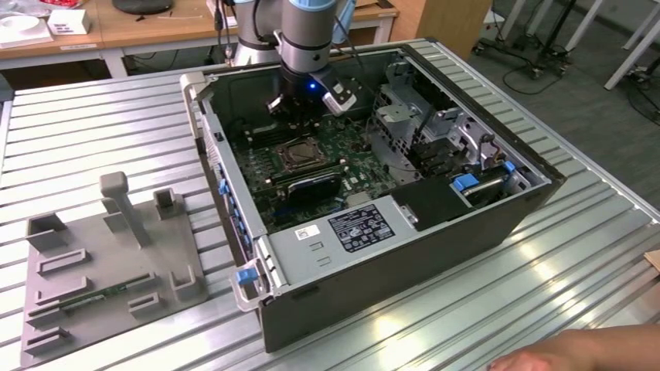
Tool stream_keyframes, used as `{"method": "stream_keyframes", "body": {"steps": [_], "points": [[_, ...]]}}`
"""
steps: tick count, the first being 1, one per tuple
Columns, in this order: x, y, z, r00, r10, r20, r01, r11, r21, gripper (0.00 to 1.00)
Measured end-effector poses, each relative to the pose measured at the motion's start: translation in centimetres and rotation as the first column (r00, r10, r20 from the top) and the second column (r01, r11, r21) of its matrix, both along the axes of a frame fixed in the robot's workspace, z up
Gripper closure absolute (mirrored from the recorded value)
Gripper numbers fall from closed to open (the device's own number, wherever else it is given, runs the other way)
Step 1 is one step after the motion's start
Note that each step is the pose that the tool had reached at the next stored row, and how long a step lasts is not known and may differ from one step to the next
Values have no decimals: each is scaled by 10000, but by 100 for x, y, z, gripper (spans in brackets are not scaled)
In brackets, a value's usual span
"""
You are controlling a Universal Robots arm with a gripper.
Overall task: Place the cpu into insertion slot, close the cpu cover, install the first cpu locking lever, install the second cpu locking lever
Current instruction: 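Install the first cpu locking lever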
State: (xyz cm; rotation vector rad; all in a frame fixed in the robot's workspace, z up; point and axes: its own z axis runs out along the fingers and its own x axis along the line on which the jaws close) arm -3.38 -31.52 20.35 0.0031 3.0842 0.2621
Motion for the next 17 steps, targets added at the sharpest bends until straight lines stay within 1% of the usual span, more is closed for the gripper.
{"method": "stream_keyframes", "body": {"steps": [8,17], "points": [[-2,1,-7,10000,2,0,-2,10000,1,90],[-3,17,-8,10000,2,0,-2,10000,0,90]]}}
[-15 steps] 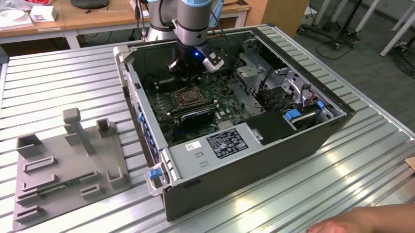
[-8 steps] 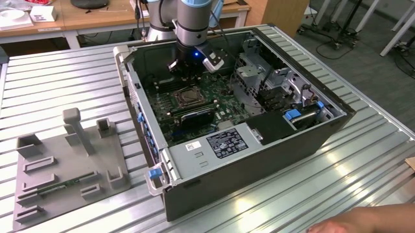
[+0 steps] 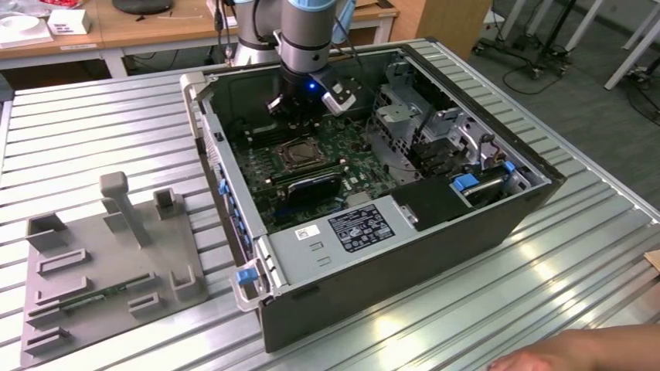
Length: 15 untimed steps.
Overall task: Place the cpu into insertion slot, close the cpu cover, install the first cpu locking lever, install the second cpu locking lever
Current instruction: 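Install the first cpu locking lever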
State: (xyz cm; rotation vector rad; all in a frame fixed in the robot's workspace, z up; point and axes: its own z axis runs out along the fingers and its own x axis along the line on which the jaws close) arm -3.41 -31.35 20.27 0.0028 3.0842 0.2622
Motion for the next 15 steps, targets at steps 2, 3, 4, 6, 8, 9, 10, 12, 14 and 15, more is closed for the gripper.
{"method": "stream_keyframes", "body": {"steps": [2,3,4,6,8,9,10,12,14,15], "points": [[0,0,0,10000,0,0,0,10000,-1,90],[0,0,0,10000,0,-1,0,10000,-2,90],[0,0,-1,10000,0,-1,0,10000,-2,90],[0,0,-4,10000,-1,0,1,10000,-1,90],[0,0,-6,10000,-2,-1,2,10000,-1,90],[1,0,-8,10000,-1,-1,1,10000,-1,90],[1,0,-9,10000,-1,-1,1,10000,-1,90],[5,0,-13,10000,0,-1,0,10000,-2,90],[10,0,-17,10000,0,0,0,10000,-1,90],[12,-1,-18,10000,-1,0,1,10000,-1,90]]}}
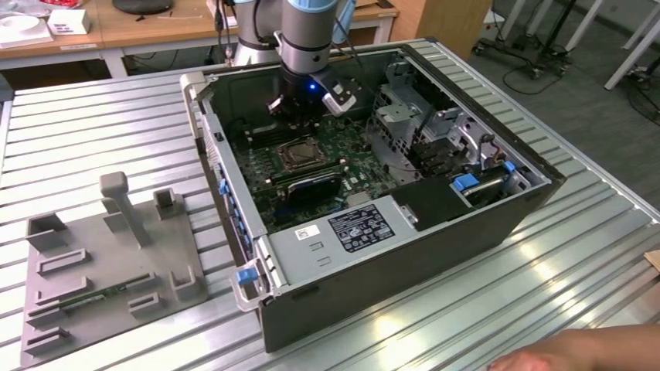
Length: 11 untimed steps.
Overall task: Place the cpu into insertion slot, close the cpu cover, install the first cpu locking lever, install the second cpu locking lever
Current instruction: 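Install the first cpu locking lever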
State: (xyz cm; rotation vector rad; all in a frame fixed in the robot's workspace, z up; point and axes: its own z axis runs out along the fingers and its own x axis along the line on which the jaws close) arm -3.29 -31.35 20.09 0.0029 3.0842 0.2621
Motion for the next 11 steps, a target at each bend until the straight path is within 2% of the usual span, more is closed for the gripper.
{"method": "stream_keyframes", "body": {"steps": [11], "points": [[3,-6,-11,10000,0,0,0,10000,0,90]]}}
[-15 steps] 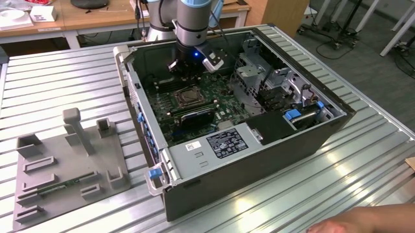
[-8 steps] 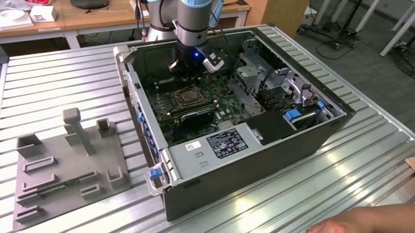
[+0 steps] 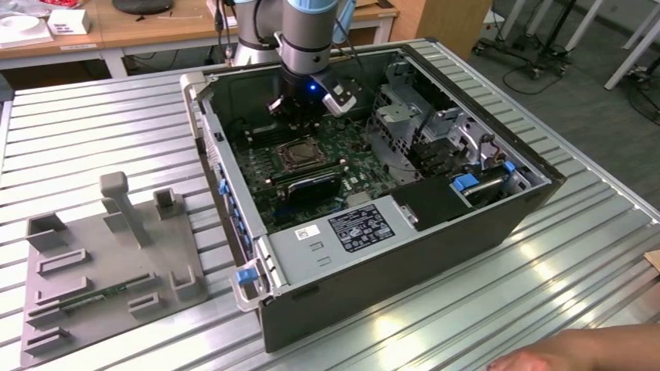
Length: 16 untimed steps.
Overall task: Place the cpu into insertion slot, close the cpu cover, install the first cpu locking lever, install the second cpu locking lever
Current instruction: 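Install the first cpu locking lever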
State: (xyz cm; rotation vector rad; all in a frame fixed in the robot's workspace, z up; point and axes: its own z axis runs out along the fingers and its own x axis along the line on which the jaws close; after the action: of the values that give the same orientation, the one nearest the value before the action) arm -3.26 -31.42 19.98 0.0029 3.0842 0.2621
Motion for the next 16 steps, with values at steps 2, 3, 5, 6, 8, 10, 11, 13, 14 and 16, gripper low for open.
{"method": "stream_keyframes", "body": {"steps": [2,3,5,6,8,10,11,13,14,16], "points": [[1,-4,-3,10000,0,0,0,10000,0,90],[1,-5,-3,10000,1,0,-1,10000,1,90],[2,-8,-4,10000,0,0,0,10000,0,90],[3,-10,-5,10000,0,0,0,10000,0,90],[4,-15,-6,10000,1,0,-1,10000,0,90],[5,-18,-7,10000,0,0,0,10000,0,90],[5,-20,-19,10000,0,0,0,10000,-1,90],[5,-21,-22,10000,1,1,-1,10000,-1,90],[5,-21,-21,10000,0,1,0,10000,-1,90],[5,-20,-18,10000,0,2,0,10000,0,90]]}}
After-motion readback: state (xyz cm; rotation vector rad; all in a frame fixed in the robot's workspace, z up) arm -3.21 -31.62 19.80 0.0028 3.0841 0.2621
